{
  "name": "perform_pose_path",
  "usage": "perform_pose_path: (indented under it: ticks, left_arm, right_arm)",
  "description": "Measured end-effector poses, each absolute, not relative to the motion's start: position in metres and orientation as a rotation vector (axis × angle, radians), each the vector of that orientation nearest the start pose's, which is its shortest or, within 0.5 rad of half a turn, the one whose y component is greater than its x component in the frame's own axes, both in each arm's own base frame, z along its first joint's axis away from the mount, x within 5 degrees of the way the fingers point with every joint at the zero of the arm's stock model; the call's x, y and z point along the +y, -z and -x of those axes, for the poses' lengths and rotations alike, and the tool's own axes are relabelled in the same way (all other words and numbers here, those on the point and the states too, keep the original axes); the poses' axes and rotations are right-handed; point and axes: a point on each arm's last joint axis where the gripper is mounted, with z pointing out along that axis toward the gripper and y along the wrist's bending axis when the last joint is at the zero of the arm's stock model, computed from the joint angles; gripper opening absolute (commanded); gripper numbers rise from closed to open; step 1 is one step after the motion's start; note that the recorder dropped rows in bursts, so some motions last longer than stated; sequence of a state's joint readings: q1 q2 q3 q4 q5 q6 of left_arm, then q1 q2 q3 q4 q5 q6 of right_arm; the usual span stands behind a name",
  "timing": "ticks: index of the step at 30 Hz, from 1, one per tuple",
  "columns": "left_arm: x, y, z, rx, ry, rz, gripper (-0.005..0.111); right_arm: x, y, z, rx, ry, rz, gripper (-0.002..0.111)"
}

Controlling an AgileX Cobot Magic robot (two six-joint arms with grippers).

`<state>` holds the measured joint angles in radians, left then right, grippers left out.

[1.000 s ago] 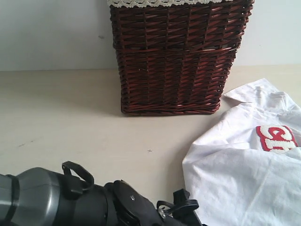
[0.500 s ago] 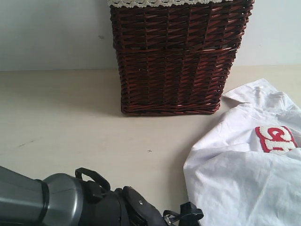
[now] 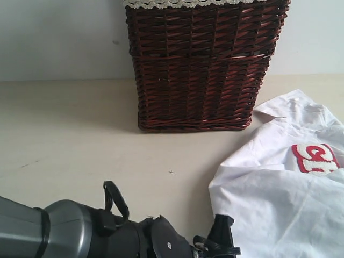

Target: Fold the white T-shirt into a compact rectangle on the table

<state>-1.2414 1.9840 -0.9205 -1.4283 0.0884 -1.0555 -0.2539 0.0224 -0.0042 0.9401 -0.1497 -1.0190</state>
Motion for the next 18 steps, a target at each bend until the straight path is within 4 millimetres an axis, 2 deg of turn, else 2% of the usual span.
perform_pose_path:
  ticks: [3,8,11,12,18]
  left_arm:
    - [-0.337,-0.097,-0.122,2.631,0.960,1.497,0.000]
    - [-0.330,-0.102,-0.139,2.542,0.918,1.043,0.000]
    - [-0.329,-0.112,-0.146,2.515,0.825,0.842,0.000]
    - [-0.329,-0.116,-0.148,2.504,0.770,0.704,0.000]
    - [-0.332,-0.133,-0.146,2.386,0.529,0.257,0.000]
  right_arm:
    - [-0.025,-0.221,-0.052,1.407,0.365,-0.221,0.000]
    - [-0.025,-0.221,-0.052,1.407,0.365,-0.221,0.000]
    - [-0.025,-0.221,-0.052,1.407,0.365,-0.221,0.000]
    - [-0.025,-0.221,-0.052,1.407,0.365,-0.221,0.000]
    - [-0.025,-0.221,-0.052,1.407,0.365,-0.221,0.000]
